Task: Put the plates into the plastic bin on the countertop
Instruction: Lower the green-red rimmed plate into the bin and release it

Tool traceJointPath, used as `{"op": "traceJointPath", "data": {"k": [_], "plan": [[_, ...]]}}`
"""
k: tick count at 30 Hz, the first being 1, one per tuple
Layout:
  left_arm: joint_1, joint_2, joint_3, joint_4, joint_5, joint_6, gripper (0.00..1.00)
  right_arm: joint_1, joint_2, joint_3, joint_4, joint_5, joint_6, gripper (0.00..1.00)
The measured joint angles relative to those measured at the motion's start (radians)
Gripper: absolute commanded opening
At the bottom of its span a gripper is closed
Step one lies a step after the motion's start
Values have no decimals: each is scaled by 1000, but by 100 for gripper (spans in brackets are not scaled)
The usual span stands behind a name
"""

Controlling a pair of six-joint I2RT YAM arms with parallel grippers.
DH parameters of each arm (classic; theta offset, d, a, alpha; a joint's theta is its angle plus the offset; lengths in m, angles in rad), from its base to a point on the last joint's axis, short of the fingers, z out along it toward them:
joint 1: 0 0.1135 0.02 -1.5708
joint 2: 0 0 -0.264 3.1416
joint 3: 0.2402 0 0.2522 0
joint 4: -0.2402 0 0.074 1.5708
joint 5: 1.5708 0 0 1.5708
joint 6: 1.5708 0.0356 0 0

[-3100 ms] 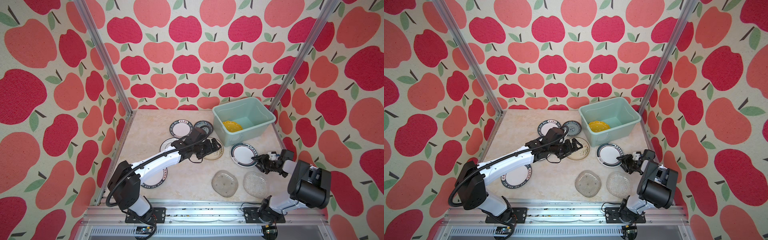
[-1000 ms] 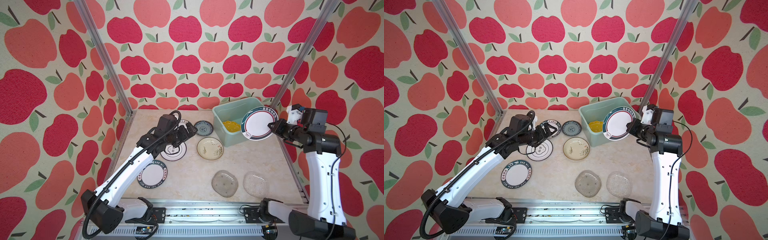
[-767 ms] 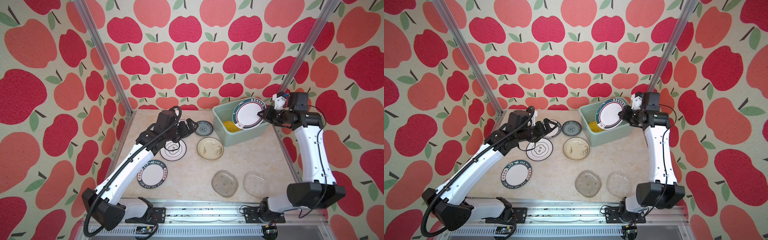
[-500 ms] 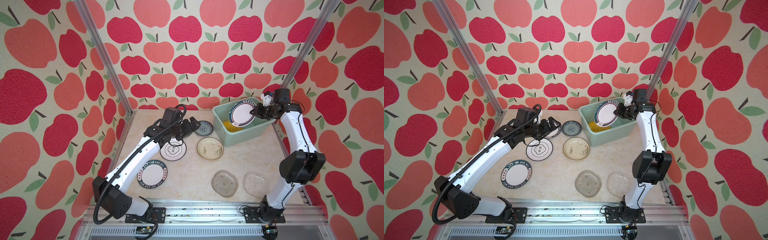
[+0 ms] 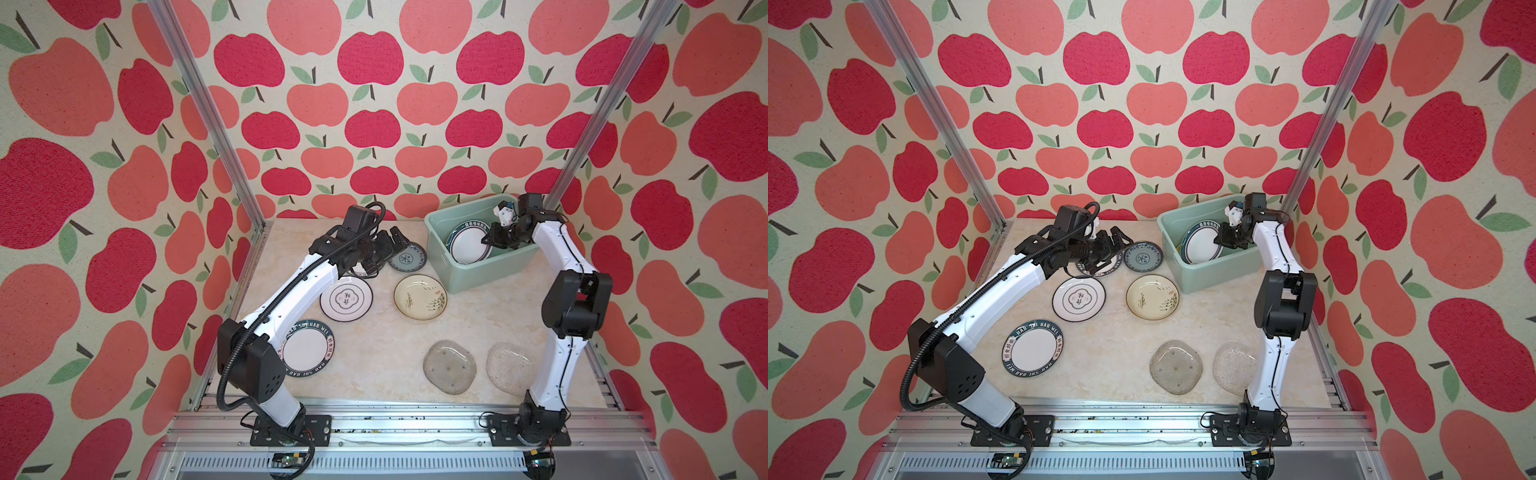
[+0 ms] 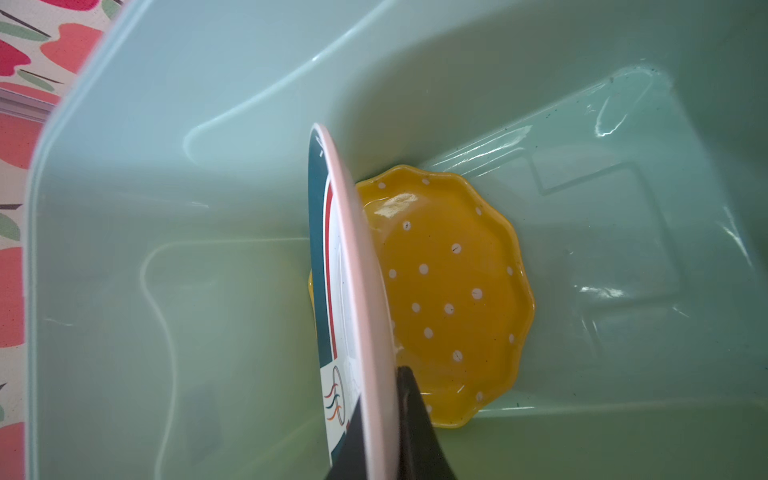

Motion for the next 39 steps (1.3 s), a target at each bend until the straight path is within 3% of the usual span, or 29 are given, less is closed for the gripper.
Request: {"op": "traceJointPath", "data": {"k": [13,22,39], "plan": [[10,51,17,-3,22,-10,100,13,98,5,19,-21,-50,1],[14,87,48,-8,32,-10,100,15,120,26,21,23,-53,17],[15,187,154,-51,50,-9,99,15,202,63,25,158,-58,29]]}}
